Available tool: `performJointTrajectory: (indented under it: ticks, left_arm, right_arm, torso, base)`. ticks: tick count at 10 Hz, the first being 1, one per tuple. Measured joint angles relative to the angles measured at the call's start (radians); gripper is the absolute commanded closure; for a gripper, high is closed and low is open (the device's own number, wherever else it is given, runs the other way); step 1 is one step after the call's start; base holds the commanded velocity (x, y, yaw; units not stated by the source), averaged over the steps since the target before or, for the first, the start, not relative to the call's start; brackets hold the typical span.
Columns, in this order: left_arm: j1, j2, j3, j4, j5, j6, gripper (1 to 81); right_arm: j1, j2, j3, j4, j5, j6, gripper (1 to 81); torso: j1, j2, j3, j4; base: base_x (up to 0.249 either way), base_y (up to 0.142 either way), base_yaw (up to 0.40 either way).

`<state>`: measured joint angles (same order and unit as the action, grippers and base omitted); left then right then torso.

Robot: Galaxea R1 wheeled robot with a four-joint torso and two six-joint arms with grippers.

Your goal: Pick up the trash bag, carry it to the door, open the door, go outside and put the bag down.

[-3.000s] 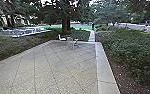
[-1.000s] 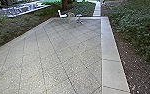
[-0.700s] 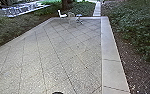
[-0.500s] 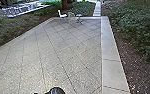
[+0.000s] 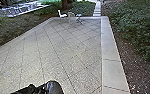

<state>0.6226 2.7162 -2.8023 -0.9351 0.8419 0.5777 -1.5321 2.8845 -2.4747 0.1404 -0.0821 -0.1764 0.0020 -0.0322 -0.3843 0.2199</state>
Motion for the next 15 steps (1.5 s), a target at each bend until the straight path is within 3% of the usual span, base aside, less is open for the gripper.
performJointTrajectory:
  ticks: [2, 3, 8, 10, 12, 15]
  left_arm:
    - [-0.01, -0.024, -0.001, 0.003, 0.042, 0.0, 81.1]
    - [-0.01, -0.033, -0.002, 0.007, 0.055, 0.006, 1.0]
    - [0.018, -0.038, -0.007, 0.008, 0.068, -0.001, 1.0]
    - [0.1, -0.015, -0.009, 0.008, 0.061, 0.01, 1.0]
    - [0.223, 0.018, -0.009, 0.008, 0.014, 0.053, 1.0]
    - [0.416, 0.061, -0.013, 0.008, -0.051, 0.142, 1.0]
  right_arm:
    - [0.0, 0.0, 0.0, 0.0, 0.01, 0.0, 1.0]
    - [0.0, 0.0, 0.0, 0.0, 0.01, 0.0, 1.0]
    - [0.0, 0.006, -0.007, 0.0, 0.011, 0.0, 1.0]
    - [0.0, 0.014, -0.011, 0.0, 0.011, 0.0, 1.0]
    - [-0.013, 0.019, -0.013, 0.0, 0.009, 0.0, 1.0]
    - [-0.024, 0.02, -0.017, 0.0, 0.008, 0.0, 1.0]
  torso:
    - [0.0, 0.0, 0.0, 0.0]
    - [0.0, 0.0, 0.0, 0.0]
    - [0.0, 0.001, 0.009, 0.0]
    - [0.0, 0.001, 0.065, 0.0]
    - [0.0, 0.001, 0.137, 0.0]
    - [-0.001, 0.0, 0.232, 0.0]
  base:
    - [0.0, 0.0, 0.0]
    - [0.0, 0.0, 0.0]
    - [0.0, 0.0, 0.0]
    - [0.0, 0.0, 0.0]
    - [0.0, 0.0, 0.0]
    - [0.0, 0.0, 0.0]
